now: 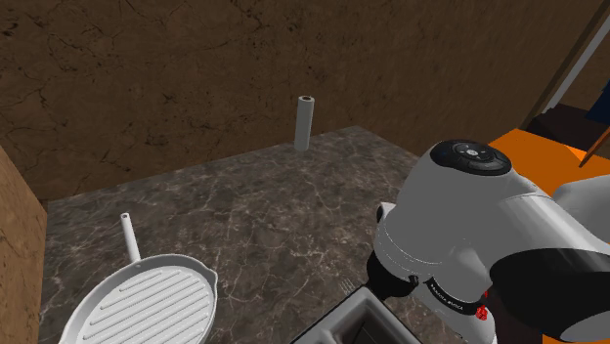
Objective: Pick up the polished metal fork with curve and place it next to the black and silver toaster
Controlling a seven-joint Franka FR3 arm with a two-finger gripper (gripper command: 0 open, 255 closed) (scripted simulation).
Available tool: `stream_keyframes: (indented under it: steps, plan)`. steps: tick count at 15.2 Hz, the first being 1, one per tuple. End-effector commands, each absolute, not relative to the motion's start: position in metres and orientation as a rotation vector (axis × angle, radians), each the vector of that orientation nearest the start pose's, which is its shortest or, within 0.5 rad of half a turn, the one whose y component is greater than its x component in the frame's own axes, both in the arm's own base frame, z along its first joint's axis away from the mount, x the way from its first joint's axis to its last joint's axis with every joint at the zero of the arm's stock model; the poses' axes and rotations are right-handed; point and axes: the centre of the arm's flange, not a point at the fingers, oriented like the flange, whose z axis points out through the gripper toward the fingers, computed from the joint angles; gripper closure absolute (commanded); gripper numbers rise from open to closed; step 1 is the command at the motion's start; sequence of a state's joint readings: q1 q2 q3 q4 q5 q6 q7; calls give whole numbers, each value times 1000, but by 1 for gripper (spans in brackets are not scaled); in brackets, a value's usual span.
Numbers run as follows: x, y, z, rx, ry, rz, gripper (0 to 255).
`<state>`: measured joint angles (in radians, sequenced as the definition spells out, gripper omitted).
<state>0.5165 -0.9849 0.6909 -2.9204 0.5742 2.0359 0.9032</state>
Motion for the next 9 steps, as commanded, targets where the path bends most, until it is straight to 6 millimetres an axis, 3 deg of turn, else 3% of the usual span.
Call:
stream_keyframes:
  steps: [1, 4, 9]
  plan:
    - [118, 261, 357, -3110, 336, -105, 255]
    - [118, 261, 341, -3110, 336, -105, 255]
    - [118, 261, 341, -3110, 336, -105, 255]
